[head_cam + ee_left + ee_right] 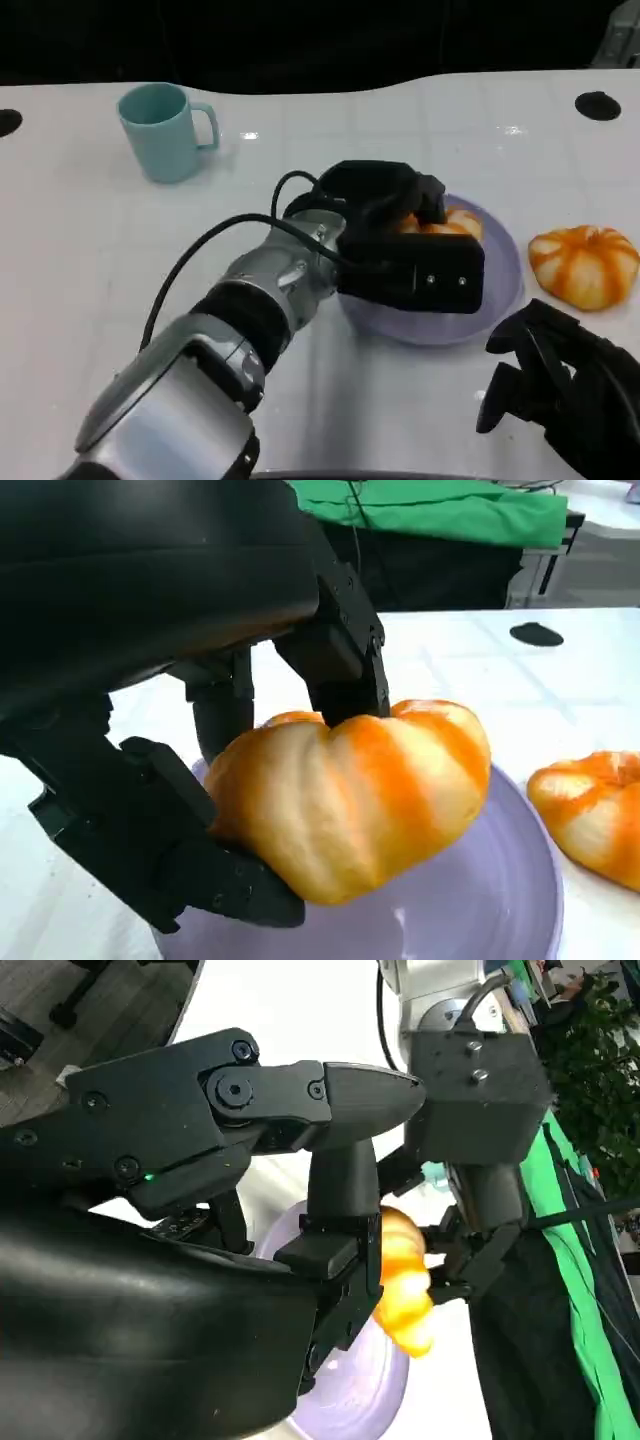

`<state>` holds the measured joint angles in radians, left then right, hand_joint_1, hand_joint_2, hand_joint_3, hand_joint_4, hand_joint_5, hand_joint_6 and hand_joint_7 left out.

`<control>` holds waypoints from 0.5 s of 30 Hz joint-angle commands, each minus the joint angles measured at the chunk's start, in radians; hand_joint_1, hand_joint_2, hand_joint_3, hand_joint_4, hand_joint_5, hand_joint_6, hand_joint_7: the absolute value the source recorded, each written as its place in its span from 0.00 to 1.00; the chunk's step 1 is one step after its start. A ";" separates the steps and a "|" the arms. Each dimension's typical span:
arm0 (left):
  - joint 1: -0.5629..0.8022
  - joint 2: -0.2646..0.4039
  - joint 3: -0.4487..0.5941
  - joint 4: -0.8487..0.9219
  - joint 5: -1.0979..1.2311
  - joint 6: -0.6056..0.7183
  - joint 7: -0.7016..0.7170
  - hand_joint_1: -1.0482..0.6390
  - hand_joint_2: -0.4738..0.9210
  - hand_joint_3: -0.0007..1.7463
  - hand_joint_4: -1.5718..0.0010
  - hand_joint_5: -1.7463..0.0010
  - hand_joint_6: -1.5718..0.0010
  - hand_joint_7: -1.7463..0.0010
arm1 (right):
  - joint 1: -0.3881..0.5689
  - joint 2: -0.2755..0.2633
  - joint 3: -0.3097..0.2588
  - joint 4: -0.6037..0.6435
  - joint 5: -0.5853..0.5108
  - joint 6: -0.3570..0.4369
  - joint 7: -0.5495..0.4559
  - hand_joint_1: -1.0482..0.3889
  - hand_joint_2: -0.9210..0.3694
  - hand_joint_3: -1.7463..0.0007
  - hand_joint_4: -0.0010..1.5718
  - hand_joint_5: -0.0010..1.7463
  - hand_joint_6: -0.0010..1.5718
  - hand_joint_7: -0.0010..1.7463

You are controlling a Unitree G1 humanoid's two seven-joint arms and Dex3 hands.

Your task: Grasp the bread from the table and place it into the plate.

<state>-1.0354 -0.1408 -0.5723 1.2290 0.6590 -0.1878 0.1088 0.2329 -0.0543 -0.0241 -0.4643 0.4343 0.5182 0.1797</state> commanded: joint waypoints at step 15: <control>-0.043 0.024 -0.035 0.019 0.032 0.045 -0.126 0.19 1.00 0.20 0.93 0.92 0.87 1.00 | -0.002 -0.009 -0.009 0.016 0.002 -0.034 0.024 0.42 0.00 0.77 0.42 1.00 0.31 0.94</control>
<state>-1.0443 -0.1318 -0.6076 1.2484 0.6921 -0.1509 0.0194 0.2333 -0.0540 -0.0235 -0.4550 0.4332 0.5003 0.1950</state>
